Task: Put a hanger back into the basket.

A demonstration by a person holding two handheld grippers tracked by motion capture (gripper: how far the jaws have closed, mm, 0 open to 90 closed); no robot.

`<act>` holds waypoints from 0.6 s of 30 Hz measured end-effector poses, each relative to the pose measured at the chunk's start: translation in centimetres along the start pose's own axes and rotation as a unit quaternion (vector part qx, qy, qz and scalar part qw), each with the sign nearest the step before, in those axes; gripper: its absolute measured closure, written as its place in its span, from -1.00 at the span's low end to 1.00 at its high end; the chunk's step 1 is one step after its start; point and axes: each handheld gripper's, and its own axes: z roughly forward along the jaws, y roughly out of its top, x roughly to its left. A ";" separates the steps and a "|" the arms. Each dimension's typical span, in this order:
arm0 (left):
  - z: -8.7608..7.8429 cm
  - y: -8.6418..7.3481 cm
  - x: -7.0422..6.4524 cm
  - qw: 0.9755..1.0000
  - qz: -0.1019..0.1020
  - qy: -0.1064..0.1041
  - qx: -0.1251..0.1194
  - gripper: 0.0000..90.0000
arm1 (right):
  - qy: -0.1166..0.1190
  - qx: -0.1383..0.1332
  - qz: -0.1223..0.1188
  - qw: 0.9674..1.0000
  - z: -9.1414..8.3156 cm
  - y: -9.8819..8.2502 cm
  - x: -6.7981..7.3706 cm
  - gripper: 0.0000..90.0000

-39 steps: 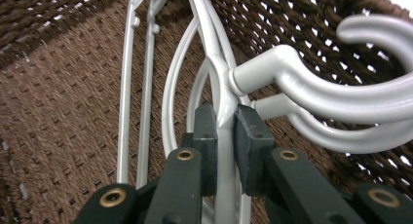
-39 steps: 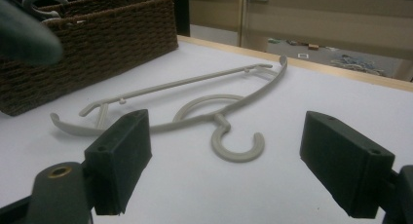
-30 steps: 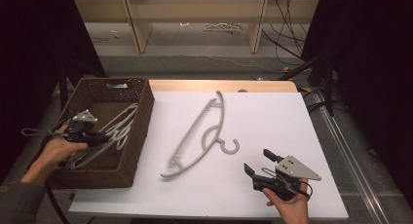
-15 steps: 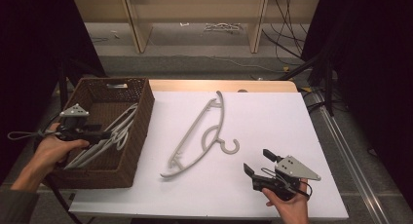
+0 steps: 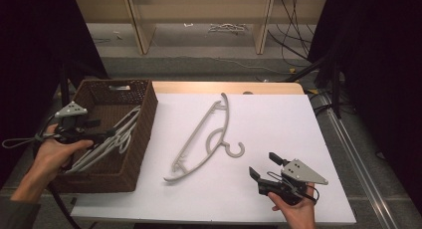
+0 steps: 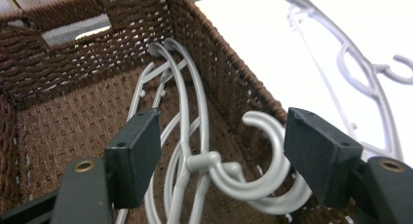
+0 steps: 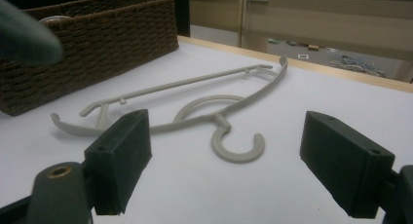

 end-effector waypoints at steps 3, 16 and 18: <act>-0.3 0.3 -0.4 1.000 -0.012 -0.007 -0.013 -0.38 | 0.000 0.000 0.000 1.000 0.0 0.0 0.0 -0.56; -1.1 1.7 -4.5 0.997 -0.015 -0.049 -0.056 -0.48 | 0.000 0.000 0.001 1.000 0.0 0.0 0.0 -0.56; -1.1 2.0 -5.3 0.997 -0.010 -0.054 -0.058 -0.48 | 0.000 0.000 0.000 1.000 0.0 0.0 0.0 -0.56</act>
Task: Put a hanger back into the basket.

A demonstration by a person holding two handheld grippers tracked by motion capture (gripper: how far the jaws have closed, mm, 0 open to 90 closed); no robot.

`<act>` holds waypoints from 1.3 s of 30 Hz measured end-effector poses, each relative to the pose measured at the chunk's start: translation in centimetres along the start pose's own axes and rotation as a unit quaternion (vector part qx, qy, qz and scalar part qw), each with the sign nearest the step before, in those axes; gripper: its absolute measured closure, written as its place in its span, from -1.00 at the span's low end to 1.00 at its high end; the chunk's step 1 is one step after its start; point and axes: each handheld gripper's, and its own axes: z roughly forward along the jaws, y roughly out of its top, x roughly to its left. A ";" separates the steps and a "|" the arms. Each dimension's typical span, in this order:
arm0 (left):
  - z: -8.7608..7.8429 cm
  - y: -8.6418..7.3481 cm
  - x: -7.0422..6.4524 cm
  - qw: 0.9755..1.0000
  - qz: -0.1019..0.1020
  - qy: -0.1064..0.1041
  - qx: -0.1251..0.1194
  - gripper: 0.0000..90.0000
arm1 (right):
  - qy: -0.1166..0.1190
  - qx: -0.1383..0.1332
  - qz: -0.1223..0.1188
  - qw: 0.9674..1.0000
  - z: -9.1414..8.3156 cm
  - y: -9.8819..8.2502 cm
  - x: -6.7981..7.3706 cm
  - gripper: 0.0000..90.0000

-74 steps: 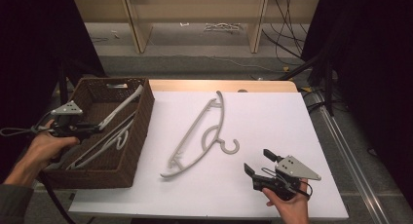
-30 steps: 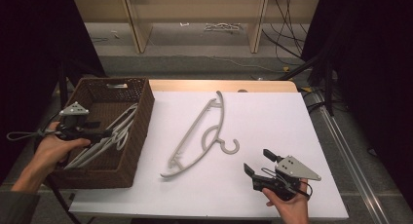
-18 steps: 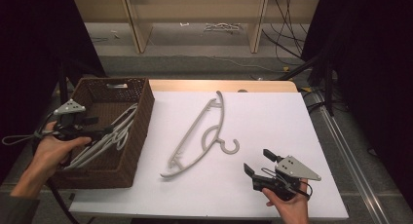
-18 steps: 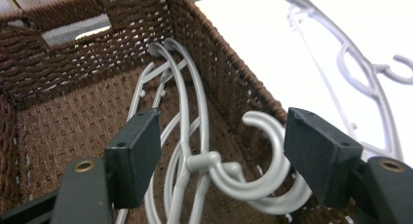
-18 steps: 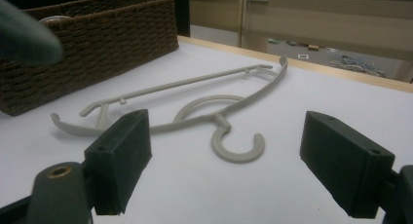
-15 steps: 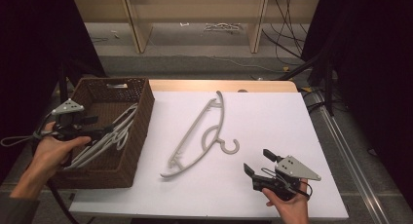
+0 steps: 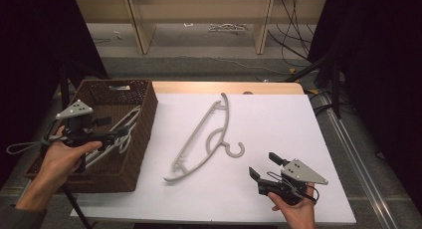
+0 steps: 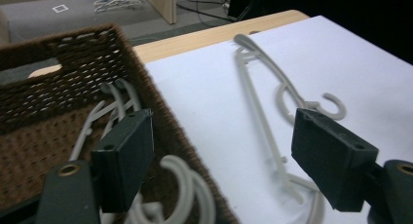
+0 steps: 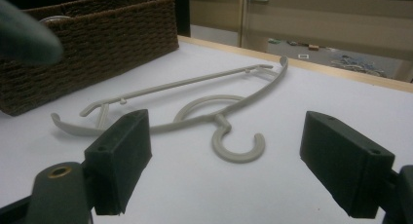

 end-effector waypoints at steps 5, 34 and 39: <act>0.4 0.4 -1.7 1.000 0.010 -0.018 -0.007 -0.51 | 0.000 0.000 0.000 1.000 0.0 0.0 0.0 -0.56; 4.1 0.2 -8.0 0.996 0.039 -0.068 -0.053 -0.59 | 0.002 -0.013 0.006 1.000 -0.1 -0.1 -0.3 -0.56; 4.8 -0.2 -9.1 0.994 0.053 -0.076 -0.052 -0.59 | 0.006 -0.020 0.011 1.000 0.0 -0.2 -0.3 -0.56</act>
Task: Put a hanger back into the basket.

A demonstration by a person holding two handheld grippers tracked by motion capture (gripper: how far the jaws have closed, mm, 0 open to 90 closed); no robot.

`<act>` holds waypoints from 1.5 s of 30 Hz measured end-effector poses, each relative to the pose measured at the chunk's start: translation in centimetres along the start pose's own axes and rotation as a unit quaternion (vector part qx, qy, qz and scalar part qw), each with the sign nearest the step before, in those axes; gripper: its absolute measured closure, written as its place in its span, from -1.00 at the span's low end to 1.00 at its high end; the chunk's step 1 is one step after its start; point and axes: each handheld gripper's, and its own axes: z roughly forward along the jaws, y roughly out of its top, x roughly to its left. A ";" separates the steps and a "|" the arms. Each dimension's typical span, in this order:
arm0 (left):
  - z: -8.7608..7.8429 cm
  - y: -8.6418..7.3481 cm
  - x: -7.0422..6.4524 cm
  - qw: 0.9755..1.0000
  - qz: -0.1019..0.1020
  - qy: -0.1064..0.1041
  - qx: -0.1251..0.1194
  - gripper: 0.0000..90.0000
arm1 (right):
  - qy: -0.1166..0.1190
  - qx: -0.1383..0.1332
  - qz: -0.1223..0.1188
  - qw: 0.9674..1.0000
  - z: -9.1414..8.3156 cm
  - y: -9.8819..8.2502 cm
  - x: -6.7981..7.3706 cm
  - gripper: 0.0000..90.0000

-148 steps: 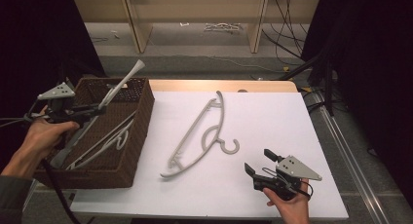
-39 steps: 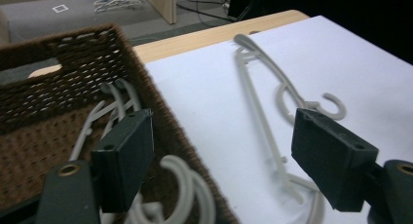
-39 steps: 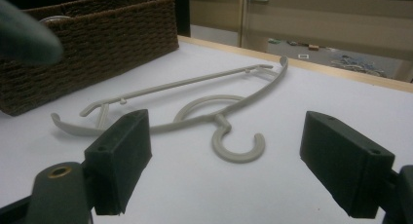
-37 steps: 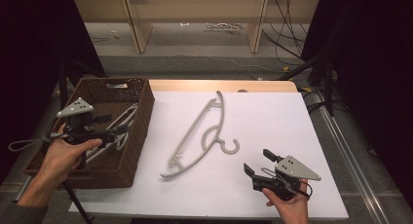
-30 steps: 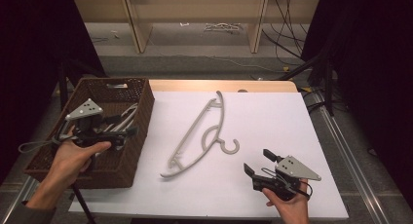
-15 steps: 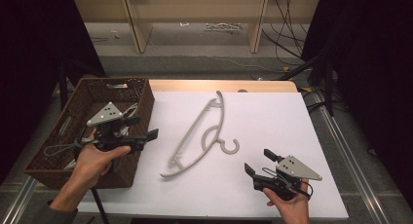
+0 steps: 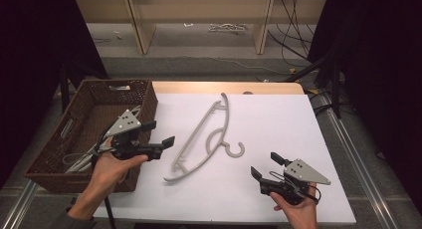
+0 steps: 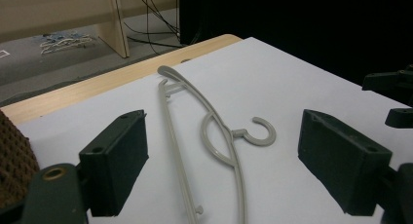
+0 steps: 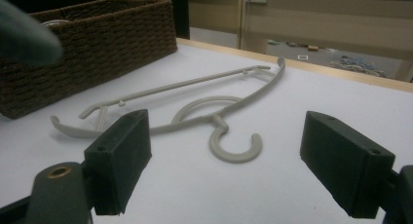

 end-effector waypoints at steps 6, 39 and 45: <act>1.3 -0.5 -1.5 1.000 0.013 -0.021 0.015 -0.59 | -0.002 0.005 0.000 1.000 -0.3 0.0 0.0 -0.56; 12.8 -2.5 -4.6 0.987 0.091 -0.048 0.127 -0.50 | -0.004 0.006 -0.008 1.000 -0.3 0.2 0.2 -0.56; 15.1 -2.8 -4.3 0.983 0.097 -0.054 0.148 -0.50 | -0.004 0.006 -0.008 1.000 -0.3 0.3 0.2 -0.56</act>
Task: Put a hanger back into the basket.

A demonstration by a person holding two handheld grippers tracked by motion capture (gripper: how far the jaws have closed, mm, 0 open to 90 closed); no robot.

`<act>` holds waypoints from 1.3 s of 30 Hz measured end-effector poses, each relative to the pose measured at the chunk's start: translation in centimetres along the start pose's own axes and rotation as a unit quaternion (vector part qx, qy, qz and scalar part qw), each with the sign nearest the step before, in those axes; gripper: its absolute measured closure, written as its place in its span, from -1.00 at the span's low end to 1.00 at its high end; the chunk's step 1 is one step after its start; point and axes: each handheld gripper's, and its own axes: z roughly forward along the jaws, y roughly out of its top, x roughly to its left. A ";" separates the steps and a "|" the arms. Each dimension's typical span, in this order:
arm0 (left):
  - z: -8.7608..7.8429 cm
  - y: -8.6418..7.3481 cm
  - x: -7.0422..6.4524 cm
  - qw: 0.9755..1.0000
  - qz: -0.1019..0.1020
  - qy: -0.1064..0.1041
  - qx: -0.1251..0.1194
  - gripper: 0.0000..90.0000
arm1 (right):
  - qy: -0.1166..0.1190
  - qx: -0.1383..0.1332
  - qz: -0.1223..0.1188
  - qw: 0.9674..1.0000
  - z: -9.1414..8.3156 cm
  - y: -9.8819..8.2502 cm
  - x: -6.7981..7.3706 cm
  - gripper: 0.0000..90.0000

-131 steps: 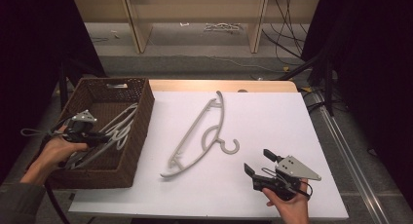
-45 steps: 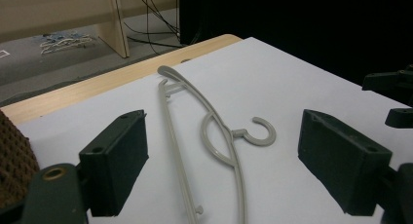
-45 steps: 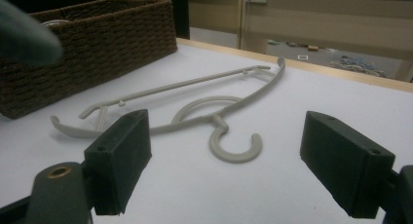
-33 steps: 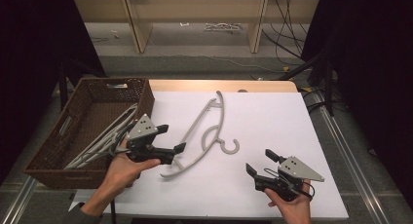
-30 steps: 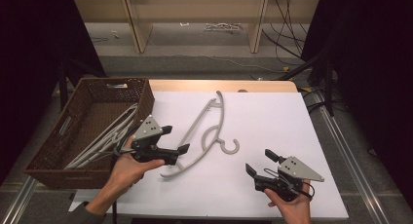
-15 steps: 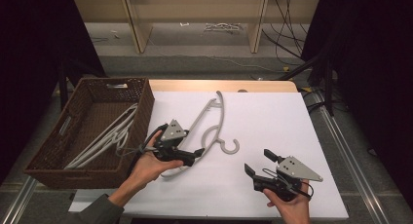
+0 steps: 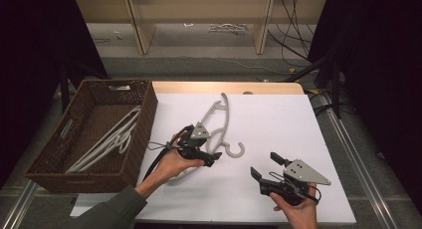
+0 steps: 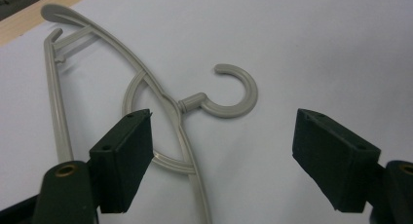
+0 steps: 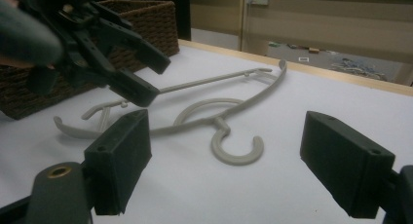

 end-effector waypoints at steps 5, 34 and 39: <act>1.9 -0.1 0.7 1.000 -0.005 -0.003 0.020 -0.45 | 0.000 0.000 0.000 1.000 0.0 0.0 0.0 -0.56; 7.9 0.5 3.5 0.989 0.044 -0.036 0.137 0.05 | 0.008 -0.002 0.003 1.000 0.1 0.0 0.0 -0.56; 8.1 0.4 3.7 0.988 0.025 -0.039 0.144 0.24 | 0.008 -0.002 0.003 1.000 0.1 0.0 0.0 -0.56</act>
